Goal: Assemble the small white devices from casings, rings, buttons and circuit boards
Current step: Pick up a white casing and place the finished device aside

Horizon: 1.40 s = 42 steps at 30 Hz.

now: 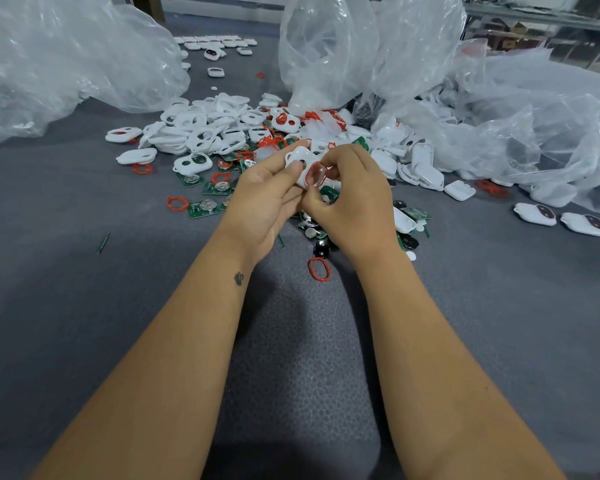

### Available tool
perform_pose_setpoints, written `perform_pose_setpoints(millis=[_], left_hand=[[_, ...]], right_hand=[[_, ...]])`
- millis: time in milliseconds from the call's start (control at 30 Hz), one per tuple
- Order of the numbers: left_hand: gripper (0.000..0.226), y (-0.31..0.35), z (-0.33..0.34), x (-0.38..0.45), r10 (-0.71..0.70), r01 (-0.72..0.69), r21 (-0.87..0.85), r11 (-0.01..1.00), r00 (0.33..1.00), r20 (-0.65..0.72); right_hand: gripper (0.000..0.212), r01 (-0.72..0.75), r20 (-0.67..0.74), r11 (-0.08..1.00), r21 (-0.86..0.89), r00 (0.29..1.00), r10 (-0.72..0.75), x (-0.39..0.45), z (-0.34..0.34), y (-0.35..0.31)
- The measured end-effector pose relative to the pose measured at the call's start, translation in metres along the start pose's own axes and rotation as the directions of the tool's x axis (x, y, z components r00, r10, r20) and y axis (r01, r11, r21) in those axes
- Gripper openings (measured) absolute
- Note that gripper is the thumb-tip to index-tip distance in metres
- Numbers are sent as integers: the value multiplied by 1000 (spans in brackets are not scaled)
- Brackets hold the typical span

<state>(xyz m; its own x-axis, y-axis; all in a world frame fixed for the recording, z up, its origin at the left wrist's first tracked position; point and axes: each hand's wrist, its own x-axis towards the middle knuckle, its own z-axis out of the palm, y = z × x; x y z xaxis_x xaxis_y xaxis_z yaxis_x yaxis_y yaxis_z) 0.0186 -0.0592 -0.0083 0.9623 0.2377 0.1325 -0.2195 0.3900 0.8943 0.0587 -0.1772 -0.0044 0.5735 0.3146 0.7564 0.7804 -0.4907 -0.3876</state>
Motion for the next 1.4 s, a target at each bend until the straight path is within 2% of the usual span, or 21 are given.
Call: perform_pose_setpoints(millis=[133,400,600,767,967,1067,1200,1267,1400], left_hand=[[36,0,2,-1,8,-8,-4,1000,1000,1],[30,0,2,-3,4,-4,-39,999,1000,6],[21,1,0,-2,-18,14,-94,995,999,-47],[18,1,-2,-3,20,-20,-50,999,1000,-13],[22,3,-4,-2,9,-12,-140,990,1000,-20],[23,5,-5,-2,1,-4,-122,993,1000,-23],[21,7,-5,-3,-4,0,-122,993,999,-32],[21,7,-5,-3,-11,6,-128,992,999,-40],[20,7,-4,-4,-17,15,-105,994,1000,-24]], right_hand=[[16,12,-1,1000,11,1000,-12,1,-1,-1],[12,2,-37,989,146,999,3,2,-1,-2],[17,-105,-10,962,252,994,111,1,0,-3],[21,-226,37,923,311,973,226,-1,3,-6],[32,-281,113,881,380,960,257,-1,2,-10],[33,-384,192,806,451,923,332,0,2,-10],[28,-472,280,576,667,876,393,4,1,-9],[30,-491,308,491,719,859,409,6,1,-8],[29,-507,323,397,765,836,444,6,0,-7]])
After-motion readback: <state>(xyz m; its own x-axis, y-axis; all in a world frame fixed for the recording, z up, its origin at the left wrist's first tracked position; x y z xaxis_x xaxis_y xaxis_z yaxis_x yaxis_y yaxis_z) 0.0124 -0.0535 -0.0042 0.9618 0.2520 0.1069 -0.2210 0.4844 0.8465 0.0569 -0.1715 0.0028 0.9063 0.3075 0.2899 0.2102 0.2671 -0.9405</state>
